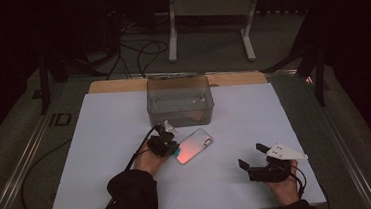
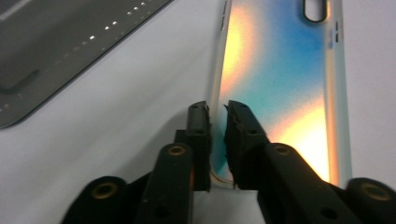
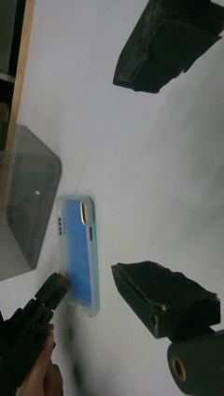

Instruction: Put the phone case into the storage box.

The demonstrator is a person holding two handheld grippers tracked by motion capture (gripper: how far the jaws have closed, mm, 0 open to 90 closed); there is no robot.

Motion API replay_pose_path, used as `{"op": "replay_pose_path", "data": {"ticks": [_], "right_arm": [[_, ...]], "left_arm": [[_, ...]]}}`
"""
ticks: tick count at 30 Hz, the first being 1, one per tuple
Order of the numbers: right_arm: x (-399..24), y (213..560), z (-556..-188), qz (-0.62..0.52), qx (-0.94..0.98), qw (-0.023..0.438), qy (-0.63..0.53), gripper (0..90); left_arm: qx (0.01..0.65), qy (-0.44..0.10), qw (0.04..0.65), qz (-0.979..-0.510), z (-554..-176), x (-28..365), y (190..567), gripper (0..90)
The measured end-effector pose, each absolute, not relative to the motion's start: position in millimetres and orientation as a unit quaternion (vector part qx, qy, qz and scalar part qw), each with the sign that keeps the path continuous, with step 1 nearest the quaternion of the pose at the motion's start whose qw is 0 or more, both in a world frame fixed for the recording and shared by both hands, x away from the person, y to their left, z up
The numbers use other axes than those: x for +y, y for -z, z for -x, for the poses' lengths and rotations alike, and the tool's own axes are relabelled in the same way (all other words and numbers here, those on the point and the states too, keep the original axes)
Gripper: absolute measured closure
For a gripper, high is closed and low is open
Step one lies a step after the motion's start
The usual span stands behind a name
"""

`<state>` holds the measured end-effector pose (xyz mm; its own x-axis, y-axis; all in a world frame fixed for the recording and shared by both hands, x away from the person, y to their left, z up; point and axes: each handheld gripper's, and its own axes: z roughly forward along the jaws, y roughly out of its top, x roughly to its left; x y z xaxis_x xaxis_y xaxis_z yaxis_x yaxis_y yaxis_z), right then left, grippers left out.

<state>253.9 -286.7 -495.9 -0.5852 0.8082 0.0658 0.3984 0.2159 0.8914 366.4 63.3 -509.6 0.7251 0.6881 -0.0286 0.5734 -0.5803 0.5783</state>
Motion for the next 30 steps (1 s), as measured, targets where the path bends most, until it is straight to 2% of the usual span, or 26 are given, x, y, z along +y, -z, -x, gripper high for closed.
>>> {"op": "replay_pose_path", "data": {"ticks": [13, 30], "right_arm": [[-285.6, 496.7, -254.7, -0.401, 0.752, 0.204, -0.482, 9.3], [-270.1, 494.6, -255.8, -0.391, 0.758, 0.186, -0.488, 8.4]], "left_arm": [[0.351, -0.12, 0.289, -0.883, -355.7, 64.9, 508.6, 89.1], [0.371, -0.135, 0.339, -0.854, -335.4, 87.4, 494.4, 89.1]]}}
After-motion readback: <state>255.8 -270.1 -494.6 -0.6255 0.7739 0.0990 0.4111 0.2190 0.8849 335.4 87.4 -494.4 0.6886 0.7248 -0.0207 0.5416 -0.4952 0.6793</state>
